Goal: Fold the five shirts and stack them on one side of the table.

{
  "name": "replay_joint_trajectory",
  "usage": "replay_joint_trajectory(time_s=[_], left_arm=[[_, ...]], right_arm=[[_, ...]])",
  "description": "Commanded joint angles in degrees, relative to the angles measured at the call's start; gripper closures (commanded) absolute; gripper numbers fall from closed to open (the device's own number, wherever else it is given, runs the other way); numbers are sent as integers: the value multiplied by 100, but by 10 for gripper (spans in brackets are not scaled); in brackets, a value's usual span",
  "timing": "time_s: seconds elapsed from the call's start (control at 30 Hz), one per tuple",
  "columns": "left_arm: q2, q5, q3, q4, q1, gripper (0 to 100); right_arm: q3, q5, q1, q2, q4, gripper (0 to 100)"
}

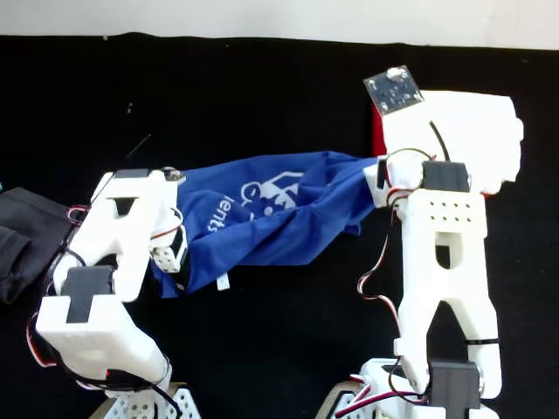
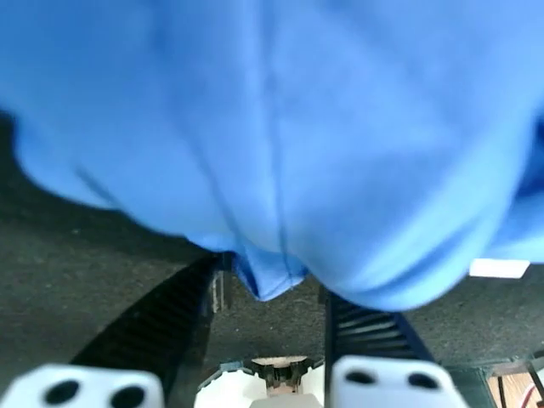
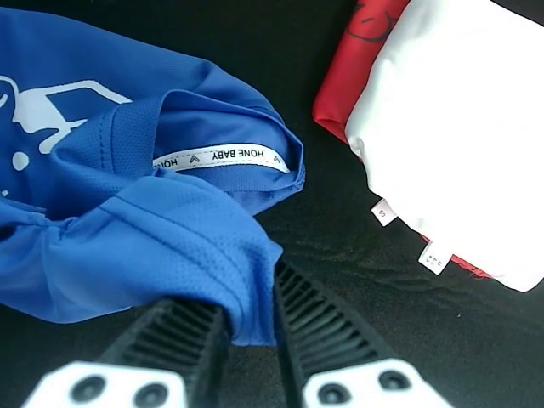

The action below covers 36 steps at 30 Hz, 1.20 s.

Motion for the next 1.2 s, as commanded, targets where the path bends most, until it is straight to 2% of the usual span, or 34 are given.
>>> replay_joint_trajectory(time_s=[0.0,0.03,0.13,0.23,0.33,0.47,0.67,0.97,1.17], left_arm=[[84,-35,-295,0,31,963],[84,-35,-453,149,31,1000],[84,-35,-1059,782,4,995],[75,-26,-1895,1521,-40,991],[75,-9,-3099,2277,-66,991],[-119,431,-5068,3138,-180,991],[-1297,677,-6598,3138,-400,991],[-3213,659,-6703,3130,-426,991],[-4224,642,-6703,2725,-435,991]], right_arm=[[-48,26,75,-286,-57,993],[-57,18,75,-295,-57,993],[-4,-44,75,-514,-92,993],[-4,-413,75,-690,-180,993],[215,-475,75,-673,-673,993],[470,-466,119,-734,-1165,993],[-1007,-466,347,-1376,-1033,993],[-2519,-466,769,-2132,-1033,993],[-2923,-457,813,-2756,-1033,993]])
